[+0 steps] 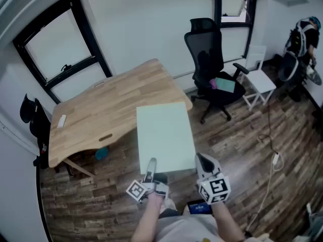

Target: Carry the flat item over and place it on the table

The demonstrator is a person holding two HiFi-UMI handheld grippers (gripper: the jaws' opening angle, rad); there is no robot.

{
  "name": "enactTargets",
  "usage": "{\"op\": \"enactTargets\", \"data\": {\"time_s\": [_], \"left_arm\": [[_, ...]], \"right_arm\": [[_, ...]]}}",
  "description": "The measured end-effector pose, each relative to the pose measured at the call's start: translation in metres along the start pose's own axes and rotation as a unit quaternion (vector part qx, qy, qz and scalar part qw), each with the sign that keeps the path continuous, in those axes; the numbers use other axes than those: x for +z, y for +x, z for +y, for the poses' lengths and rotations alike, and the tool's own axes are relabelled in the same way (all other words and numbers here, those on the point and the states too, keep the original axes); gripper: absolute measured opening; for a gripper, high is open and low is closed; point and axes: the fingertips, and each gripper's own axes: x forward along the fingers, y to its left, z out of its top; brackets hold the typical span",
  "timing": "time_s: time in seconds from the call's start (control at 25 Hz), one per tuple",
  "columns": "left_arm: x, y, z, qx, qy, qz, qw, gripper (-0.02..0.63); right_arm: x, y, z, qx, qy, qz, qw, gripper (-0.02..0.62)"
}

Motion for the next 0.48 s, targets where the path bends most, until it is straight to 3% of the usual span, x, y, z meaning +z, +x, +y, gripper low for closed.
{"op": "enactTargets", "data": {"time_s": [0.48], "left_arm": [[-0.0024, -0.0032, -0.0009, 0.005, -0.006, 0.004, 1.0000, 0.284]], "right_arm": [[-0.0055, 0.0024, 0.0056, 0.006, -0.009, 0.011, 1.000, -0.003]]}}
